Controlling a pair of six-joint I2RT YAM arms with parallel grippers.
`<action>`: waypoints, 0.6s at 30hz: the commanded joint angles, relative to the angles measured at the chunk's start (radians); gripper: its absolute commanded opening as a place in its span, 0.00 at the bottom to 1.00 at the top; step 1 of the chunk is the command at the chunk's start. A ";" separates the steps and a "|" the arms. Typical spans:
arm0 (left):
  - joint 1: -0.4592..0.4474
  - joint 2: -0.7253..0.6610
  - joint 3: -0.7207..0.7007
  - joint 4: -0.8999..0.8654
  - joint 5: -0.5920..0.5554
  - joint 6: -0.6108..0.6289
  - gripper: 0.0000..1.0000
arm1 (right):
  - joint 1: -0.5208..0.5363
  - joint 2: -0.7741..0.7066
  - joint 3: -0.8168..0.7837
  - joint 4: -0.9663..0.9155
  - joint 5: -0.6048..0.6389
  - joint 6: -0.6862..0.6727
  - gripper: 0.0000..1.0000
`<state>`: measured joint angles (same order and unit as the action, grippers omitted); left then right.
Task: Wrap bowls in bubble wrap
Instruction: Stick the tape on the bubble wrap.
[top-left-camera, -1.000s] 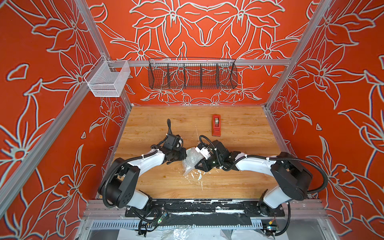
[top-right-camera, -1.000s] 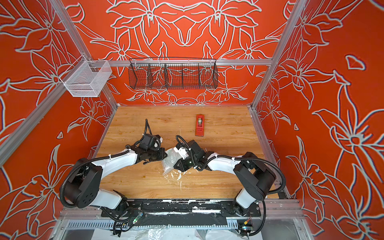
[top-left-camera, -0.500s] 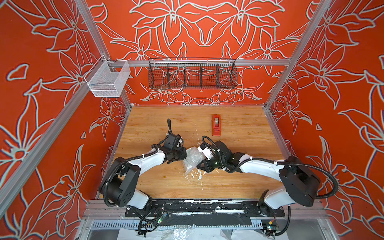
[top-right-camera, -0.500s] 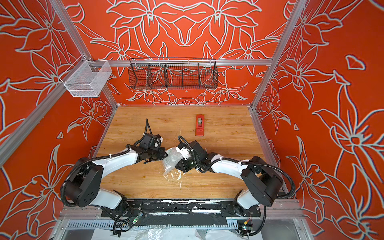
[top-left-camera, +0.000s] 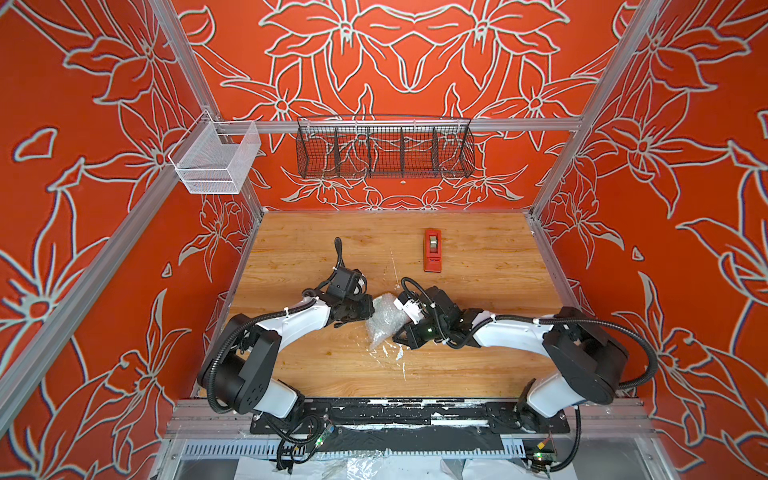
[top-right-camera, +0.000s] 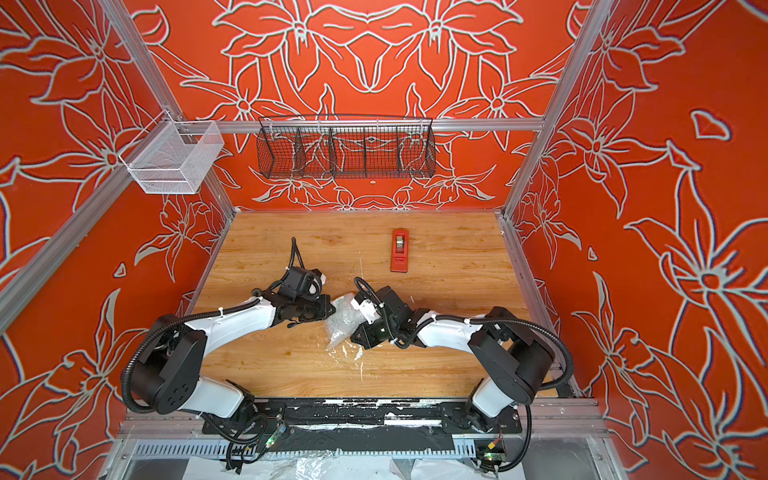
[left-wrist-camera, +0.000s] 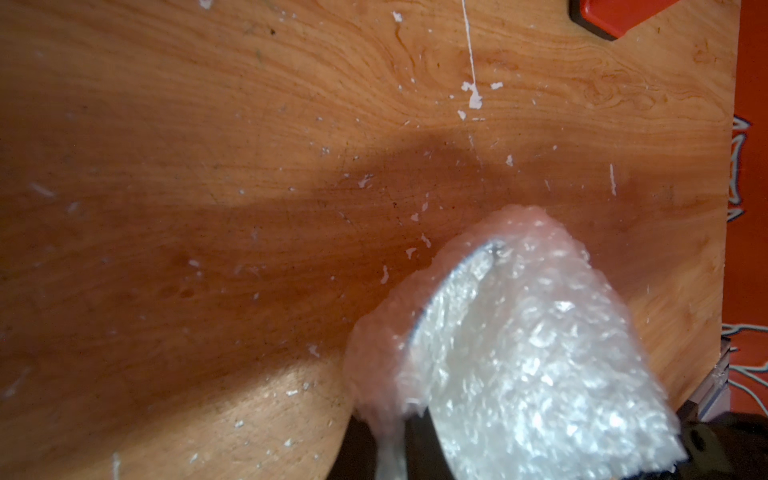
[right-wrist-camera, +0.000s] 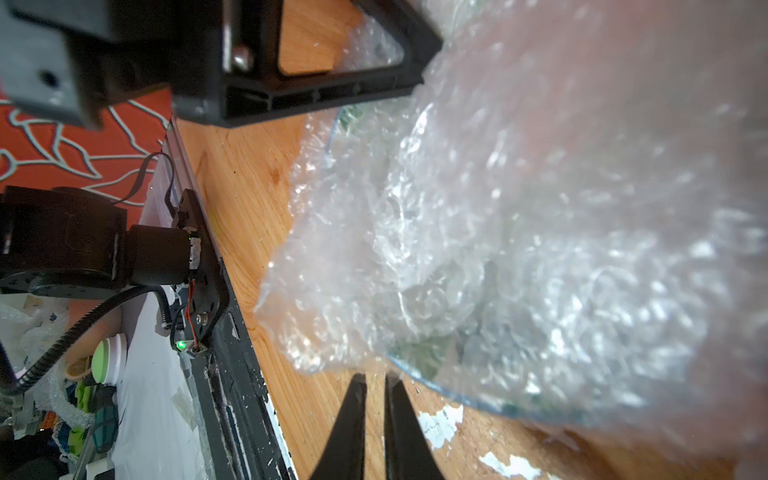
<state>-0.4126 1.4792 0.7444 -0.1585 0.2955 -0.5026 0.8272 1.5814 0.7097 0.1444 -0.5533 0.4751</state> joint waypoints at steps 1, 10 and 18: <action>-0.008 0.010 0.004 -0.007 0.011 -0.009 0.00 | 0.007 0.020 0.042 0.024 0.032 0.010 0.12; -0.014 0.007 -0.009 0.010 0.025 0.001 0.00 | 0.002 0.075 0.129 -0.031 0.021 0.020 0.11; -0.022 0.007 -0.011 0.016 0.038 0.013 0.00 | -0.036 0.144 0.146 -0.071 0.148 0.119 0.03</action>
<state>-0.4126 1.4796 0.7441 -0.1314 0.2653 -0.4984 0.8131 1.7073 0.8337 0.0456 -0.5140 0.5350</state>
